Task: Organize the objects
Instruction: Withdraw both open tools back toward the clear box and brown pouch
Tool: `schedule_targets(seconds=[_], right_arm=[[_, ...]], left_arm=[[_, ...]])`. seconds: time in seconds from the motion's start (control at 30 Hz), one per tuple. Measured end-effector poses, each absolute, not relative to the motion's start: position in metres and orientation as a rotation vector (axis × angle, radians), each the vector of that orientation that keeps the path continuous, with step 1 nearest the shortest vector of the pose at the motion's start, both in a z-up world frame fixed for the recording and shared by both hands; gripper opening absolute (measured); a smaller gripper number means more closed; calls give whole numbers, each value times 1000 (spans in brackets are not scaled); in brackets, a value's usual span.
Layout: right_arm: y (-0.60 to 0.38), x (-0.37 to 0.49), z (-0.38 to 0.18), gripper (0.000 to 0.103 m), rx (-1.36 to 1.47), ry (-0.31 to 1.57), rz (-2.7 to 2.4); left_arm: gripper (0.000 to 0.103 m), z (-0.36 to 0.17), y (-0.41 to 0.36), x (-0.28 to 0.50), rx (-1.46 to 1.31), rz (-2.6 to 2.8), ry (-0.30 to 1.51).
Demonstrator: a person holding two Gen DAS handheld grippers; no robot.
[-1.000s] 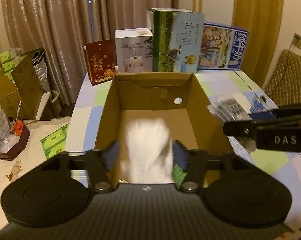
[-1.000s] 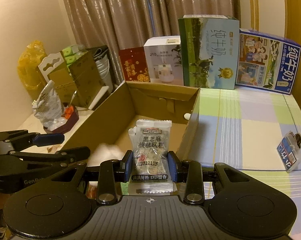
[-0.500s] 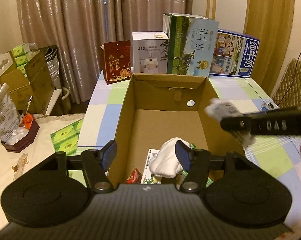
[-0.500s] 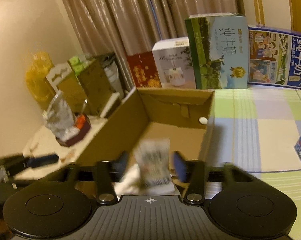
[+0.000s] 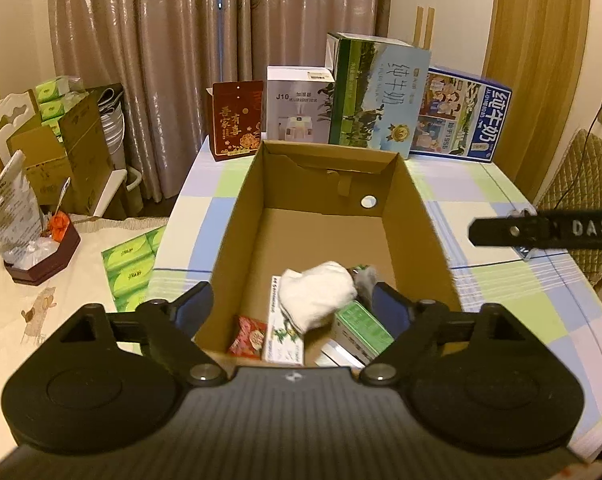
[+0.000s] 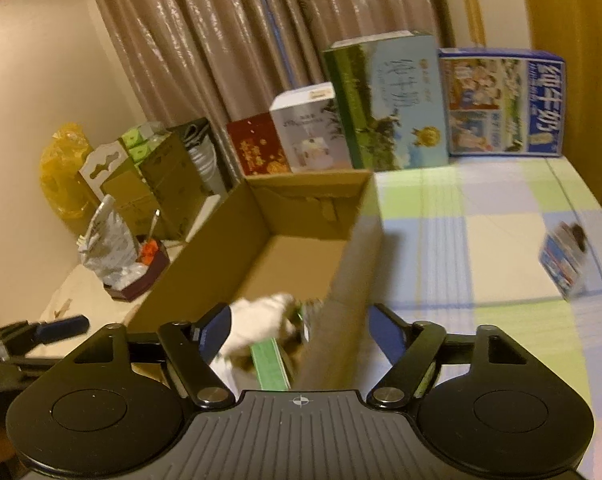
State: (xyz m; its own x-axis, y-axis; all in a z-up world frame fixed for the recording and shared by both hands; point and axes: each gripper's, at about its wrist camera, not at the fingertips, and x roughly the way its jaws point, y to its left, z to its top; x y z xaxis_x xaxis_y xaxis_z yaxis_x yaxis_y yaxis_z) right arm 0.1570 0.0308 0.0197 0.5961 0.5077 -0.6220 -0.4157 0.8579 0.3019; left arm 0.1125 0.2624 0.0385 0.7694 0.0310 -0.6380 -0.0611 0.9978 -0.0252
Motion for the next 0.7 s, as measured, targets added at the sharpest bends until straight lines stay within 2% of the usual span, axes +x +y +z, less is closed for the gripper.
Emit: schedule_targets(seconds=[0.1,0.33,0.5,0.7], right_arm=[[16,139,22,85,121,763,513],[-19,103,29,94,112,752,473],[-43,85,34,101,105,738,444],[-79,74,38,101,118,725,389]], left_arm=[[90,43,252,100,-54,51,688],[100,55,225,70,-76,52,670],[102,62,206,53,-78,45,658],[102,67,181,44,-91,25,647]])
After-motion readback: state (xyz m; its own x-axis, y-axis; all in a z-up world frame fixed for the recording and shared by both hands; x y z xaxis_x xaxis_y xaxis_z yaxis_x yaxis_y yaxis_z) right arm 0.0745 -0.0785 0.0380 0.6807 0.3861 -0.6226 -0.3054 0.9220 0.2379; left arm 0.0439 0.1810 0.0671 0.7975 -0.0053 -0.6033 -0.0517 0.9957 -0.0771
